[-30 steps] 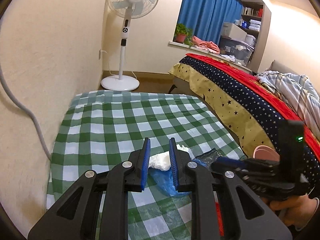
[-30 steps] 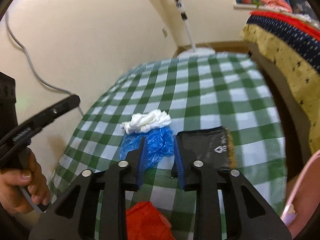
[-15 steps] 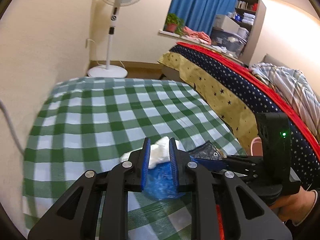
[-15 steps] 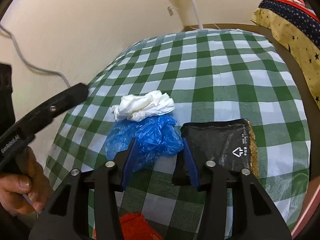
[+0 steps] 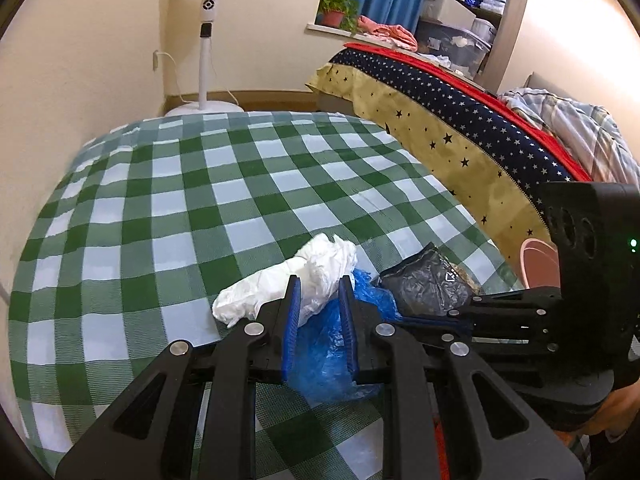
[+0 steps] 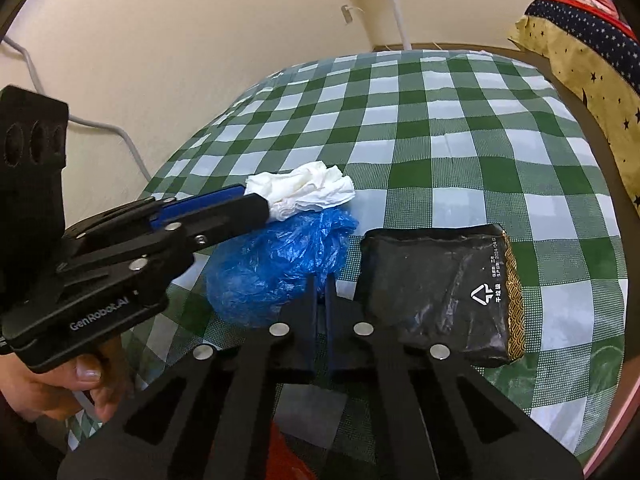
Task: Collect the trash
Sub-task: 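Grasp the white tissue with the left gripper while the right gripper grasps the blue plastic bag, then carry the white tissue with the left gripper while the right gripper carries the blue bag over the bin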
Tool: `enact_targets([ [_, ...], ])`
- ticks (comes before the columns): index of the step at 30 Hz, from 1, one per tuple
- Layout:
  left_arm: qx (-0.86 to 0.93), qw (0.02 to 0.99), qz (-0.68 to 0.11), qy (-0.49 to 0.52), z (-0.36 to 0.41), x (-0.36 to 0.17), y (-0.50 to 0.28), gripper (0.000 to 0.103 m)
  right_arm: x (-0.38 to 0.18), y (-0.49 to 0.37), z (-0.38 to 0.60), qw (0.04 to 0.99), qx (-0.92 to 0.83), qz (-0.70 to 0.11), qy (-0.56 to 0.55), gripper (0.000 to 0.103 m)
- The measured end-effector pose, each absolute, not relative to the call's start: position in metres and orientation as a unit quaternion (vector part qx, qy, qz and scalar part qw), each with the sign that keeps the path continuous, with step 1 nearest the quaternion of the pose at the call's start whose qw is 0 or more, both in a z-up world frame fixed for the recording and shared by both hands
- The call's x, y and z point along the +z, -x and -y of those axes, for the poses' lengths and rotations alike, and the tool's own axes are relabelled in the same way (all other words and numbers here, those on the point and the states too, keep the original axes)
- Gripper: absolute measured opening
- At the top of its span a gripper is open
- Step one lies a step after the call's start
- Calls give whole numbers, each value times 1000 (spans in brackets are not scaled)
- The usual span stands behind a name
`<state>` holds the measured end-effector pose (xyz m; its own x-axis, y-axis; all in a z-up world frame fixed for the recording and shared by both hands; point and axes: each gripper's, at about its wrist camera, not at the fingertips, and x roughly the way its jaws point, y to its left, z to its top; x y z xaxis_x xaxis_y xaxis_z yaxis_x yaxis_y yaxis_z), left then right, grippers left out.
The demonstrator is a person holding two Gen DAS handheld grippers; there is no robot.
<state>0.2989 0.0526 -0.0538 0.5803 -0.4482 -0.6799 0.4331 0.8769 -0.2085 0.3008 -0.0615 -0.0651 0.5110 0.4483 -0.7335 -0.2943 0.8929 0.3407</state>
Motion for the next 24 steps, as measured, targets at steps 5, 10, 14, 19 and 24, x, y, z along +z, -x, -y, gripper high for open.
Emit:
enact_targets([
  [5,-238,888,-394,-9,-48,-55,-301,19,-59,-297,65,868,210,-438,-98,1],
  [10,-238,895,-376,1,-57,-34,-300,4,-45,-290,69,877,205,-424,-98,1],
  [14,-225,904,-364,3,-63,-18,-294,4,-29,-278,72,886,197,-408,-96,1],
  [19,-216,912,-350,3,-68,0,-277,4,-9,-257,81,899,181,-388,-93,1],
  [24,-208,919,-333,21,-68,20,-254,4,12,-229,93,913,158,-364,-93,1],
])
